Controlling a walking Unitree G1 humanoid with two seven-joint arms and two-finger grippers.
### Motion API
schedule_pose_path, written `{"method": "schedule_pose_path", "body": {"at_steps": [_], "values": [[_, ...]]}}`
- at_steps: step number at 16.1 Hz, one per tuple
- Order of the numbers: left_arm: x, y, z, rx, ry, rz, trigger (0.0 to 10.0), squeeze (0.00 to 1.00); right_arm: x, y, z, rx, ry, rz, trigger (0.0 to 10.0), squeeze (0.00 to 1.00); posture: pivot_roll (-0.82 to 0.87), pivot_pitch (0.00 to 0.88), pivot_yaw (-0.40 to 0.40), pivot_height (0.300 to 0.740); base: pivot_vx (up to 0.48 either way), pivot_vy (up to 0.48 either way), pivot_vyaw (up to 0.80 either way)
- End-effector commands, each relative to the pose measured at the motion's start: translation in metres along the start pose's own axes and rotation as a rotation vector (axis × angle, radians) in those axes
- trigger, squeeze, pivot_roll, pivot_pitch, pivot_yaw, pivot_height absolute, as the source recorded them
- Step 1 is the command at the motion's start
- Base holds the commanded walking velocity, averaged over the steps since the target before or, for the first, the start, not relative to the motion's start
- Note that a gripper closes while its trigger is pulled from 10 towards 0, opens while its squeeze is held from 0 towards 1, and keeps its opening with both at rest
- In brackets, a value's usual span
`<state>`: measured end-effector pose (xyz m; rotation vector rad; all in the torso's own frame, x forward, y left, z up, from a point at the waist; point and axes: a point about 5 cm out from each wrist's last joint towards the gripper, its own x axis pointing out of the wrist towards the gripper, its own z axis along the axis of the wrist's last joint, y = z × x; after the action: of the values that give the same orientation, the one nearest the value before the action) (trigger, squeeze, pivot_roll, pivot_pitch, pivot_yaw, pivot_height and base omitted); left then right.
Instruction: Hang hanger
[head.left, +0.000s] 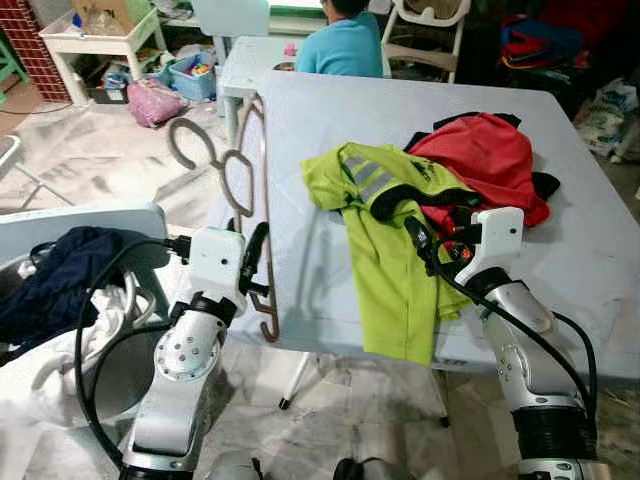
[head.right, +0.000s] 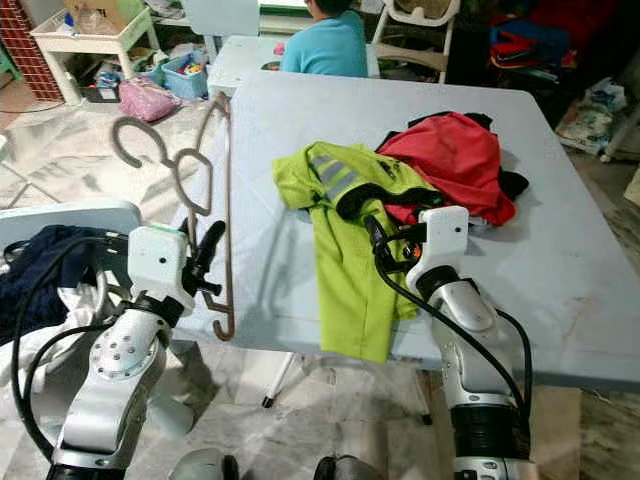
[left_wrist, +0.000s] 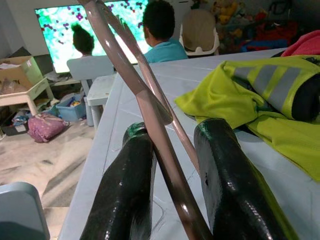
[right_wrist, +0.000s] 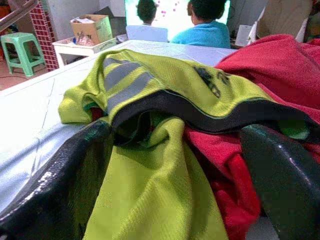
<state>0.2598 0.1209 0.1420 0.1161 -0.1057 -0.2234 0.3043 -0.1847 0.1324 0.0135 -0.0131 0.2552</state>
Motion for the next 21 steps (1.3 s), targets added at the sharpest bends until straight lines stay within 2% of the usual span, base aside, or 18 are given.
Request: {"method": "schedule_pose_path", "body": {"at_steps": [1,2,3,4,9,10,21], "values": [[0.0,-0.0004,0.0016,-0.002,-0.002,-0.008,10.0,0.0,0.0045,0.0023,0.007,-0.008,-0.019,0.005,10.0,0.73,0.02,0.046,-0.029,0.74,0.0,0.461,0.0],[0.0,-0.0002,0.0014,-0.001,-0.001,-0.009,10.0,0.0,0.0055,0.0028,0.007,-0.008,-0.019,0.007,10.0,0.61,0.03,0.046,-0.03,0.74,0.0,0.461,0.0],[0.0002,0.0,0.0009,0.0,0.003,-0.01,10.0,0.0,0.0066,0.0035,0.0075,-0.009,-0.02,0.009,10.0,0.16,0.03,0.044,-0.03,0.74,0.0,0.461,0.0],[0.0002,0.0001,0.0008,0.002,0.005,-0.011,10.0,0.0,0.0072,0.004,0.008,-0.011,-0.02,0.01,10.0,0.0,0.03,0.044,-0.03,0.74,0.0,0.465,0.0],[0.0007,0.0002,0.0015,0.006,0.0,-0.012,10.0,0.0,0.0104,0.0021,0.0099,-0.022,-0.024,-0.011,10.0,0.0,0.03,0.036,-0.031,0.74,0.0,0.459,0.0],[0.0007,0.0,0.0034,0.011,-0.015,-0.014,10.0,0.0,0.0108,0.0018,0.0091,0.0,-0.018,-0.004,10.0,0.0,0.03,0.036,-0.031,0.74,0.0,0.0,0.0],[0.0007,-0.0026,0.0033,0.01,-0.013,-0.025,10.0,0.0,0.0111,0.0001,0.0062,0.001,0.0,-0.016,10.0,0.0,0.03,0.041,-0.029,0.74,-0.028,0.0,0.0]]}}
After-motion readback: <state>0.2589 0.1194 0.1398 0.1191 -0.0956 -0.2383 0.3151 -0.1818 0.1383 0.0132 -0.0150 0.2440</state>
